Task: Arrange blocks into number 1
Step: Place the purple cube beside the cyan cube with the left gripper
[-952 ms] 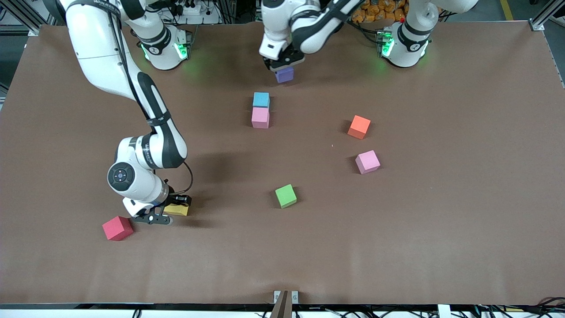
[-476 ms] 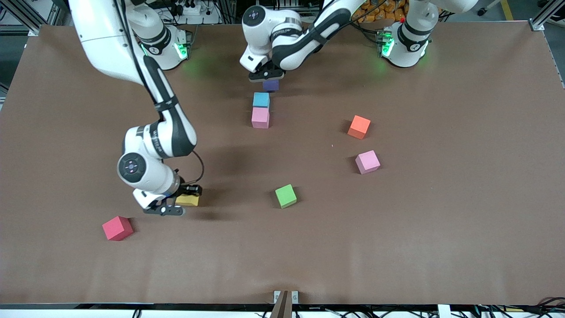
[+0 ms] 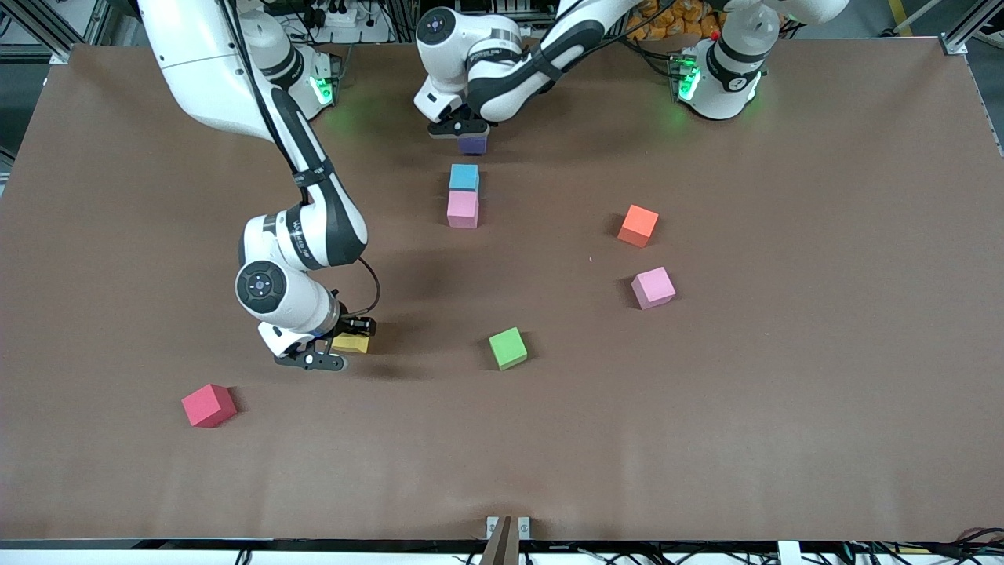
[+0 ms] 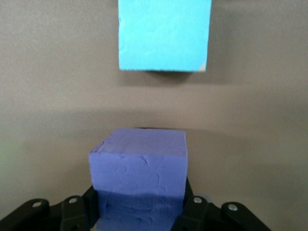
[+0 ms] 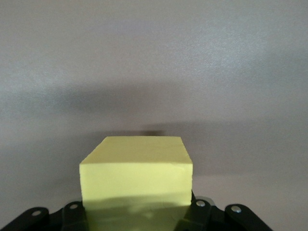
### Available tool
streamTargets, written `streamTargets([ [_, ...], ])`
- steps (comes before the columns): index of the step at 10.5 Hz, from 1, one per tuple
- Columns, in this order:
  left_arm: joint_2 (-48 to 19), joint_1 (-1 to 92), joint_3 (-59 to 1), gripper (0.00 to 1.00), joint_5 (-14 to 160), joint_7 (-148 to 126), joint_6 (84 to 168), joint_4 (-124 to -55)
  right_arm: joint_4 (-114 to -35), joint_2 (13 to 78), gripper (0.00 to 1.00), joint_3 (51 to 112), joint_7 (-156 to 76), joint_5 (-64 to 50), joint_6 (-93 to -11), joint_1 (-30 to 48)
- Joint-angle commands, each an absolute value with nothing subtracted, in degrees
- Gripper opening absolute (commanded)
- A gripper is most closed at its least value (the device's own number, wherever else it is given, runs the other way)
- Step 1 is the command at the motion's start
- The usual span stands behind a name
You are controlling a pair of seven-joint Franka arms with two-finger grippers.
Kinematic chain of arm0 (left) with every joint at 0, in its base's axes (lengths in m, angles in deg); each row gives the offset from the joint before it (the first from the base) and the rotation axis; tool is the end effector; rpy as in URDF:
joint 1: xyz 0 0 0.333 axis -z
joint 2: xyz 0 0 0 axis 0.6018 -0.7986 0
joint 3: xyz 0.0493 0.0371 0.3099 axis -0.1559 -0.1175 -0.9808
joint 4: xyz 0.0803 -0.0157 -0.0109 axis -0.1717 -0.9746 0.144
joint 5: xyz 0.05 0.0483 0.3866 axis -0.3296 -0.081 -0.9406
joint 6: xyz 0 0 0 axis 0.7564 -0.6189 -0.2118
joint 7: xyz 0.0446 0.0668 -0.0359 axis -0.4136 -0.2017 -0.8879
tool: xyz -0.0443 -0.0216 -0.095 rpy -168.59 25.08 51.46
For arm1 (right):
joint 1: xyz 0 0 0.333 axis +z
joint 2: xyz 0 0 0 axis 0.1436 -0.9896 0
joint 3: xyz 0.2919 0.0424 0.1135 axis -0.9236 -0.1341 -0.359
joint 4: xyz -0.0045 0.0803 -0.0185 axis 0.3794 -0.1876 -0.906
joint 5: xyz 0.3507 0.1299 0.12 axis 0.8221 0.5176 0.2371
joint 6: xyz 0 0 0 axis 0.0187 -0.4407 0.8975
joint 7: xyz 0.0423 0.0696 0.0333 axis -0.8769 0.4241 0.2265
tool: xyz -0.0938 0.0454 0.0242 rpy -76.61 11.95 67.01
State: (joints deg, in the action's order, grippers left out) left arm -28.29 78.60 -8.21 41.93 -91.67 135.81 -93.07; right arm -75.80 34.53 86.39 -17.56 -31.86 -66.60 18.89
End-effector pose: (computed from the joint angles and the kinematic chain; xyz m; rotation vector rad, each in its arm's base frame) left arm 0.1426 -0.6217 0.2223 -3.0523 0.0721 0.2172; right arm 0.6277 0.2063 0.2308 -3.1020 0.1899 0.1110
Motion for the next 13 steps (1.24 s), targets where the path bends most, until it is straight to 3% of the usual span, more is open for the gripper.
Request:
streamTargets([
  [1, -30.2, 79.0, -8.4, 0.00, 40.4, -89.0, 133.9, -90.3, -77.9, 36.5, 0.55, 86.7, -17.0, -31.0, -67.1, 19.3],
  [4, -32.6, 79.4, -9.2, 0.00, 40.3, -86.8, 131.4, -86.8, -77.9, 36.4, 0.55, 86.7, -17.0, -30.9, -67.1, 19.3],
  [7, -33.1, 83.8, -14.6, 0.00, 41.1, -86.4, 131.3, -84.5, -77.8, 36.4, 0.55, 86.7, -17.0, -30.9, -67.2, 19.3],
  [13, -34.3, 84.1, -14.7, 0.00, 41.0, -86.3, 131.3, -83.4, -77.8, 36.4, 0.55, 86.7, -17.0, -30.8, -67.5, 19.3],
])
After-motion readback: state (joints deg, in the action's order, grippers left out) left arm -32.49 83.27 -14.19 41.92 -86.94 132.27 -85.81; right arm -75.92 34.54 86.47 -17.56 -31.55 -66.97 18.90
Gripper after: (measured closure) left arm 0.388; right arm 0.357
